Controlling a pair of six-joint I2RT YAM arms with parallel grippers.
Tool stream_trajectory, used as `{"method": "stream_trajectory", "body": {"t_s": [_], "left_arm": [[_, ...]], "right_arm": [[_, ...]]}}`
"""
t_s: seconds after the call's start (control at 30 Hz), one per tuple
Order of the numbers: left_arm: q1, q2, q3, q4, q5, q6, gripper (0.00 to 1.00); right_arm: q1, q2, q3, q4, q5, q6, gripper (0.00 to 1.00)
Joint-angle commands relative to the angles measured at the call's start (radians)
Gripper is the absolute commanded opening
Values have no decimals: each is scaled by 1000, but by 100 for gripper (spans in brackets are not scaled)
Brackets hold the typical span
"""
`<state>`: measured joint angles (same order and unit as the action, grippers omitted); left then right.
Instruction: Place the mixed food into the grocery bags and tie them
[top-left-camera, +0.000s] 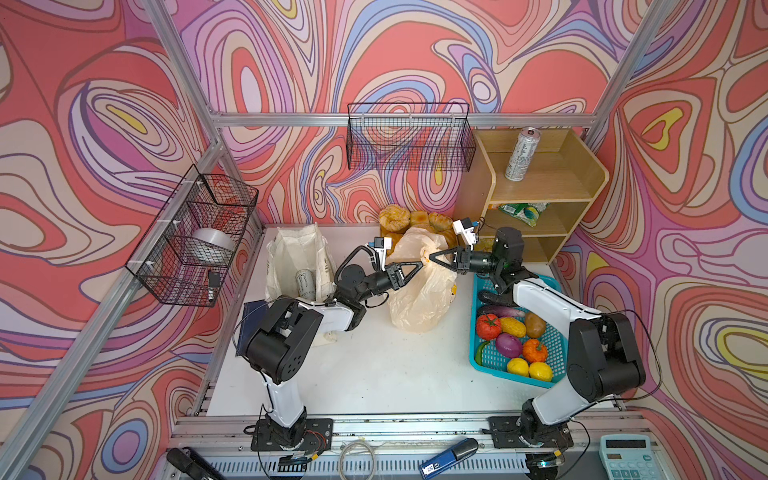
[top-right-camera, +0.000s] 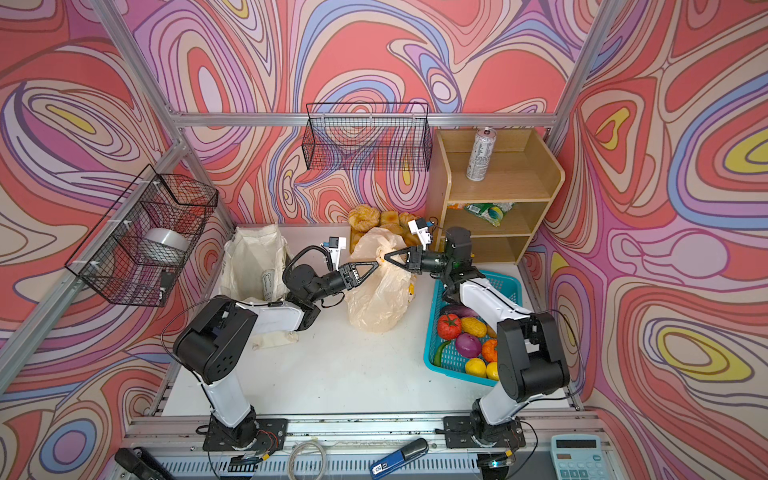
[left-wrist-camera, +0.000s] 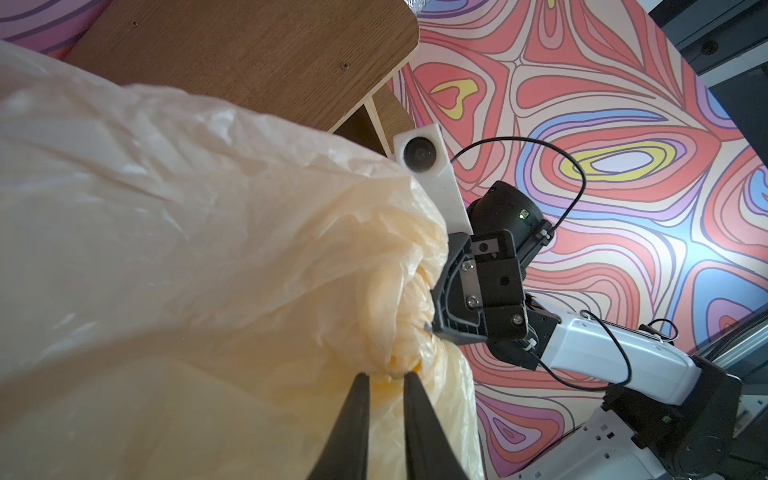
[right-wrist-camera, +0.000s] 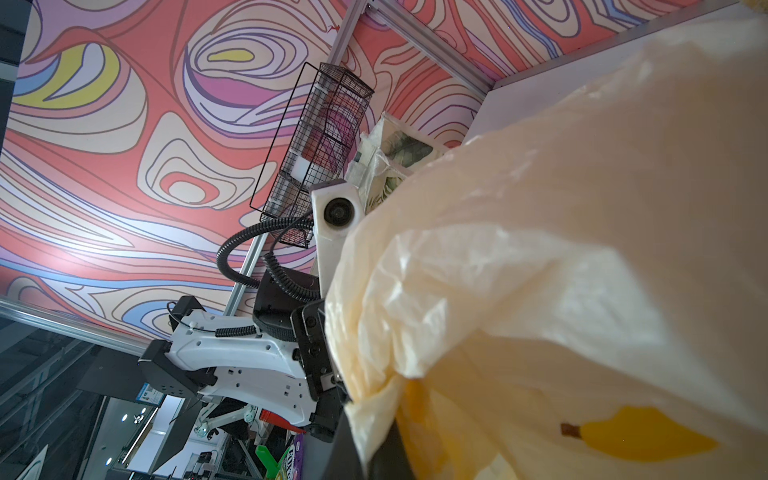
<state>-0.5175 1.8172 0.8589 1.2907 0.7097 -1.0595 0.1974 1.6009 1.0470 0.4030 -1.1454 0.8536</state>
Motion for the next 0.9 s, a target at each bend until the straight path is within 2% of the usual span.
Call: {"method": "stream_trajectory", "body": {"t_s": [0.0,0.57,0.73,0.87], "left_arm": [[0,23,43,67,13,-14,19],[-21,22,65,67,37,-20,23],[-30,30,75,68,37,-25,15],[-30,29,77,68,23,-24,1]], "right_arm": [[-3,-8,-13,2,-5,-17,0],[-4,-5,-16,2,-2,-19,0],[-3,-5,-17,2,-2,-19,0],[-4,-7,-15,-4,-1,-22,0]]}}
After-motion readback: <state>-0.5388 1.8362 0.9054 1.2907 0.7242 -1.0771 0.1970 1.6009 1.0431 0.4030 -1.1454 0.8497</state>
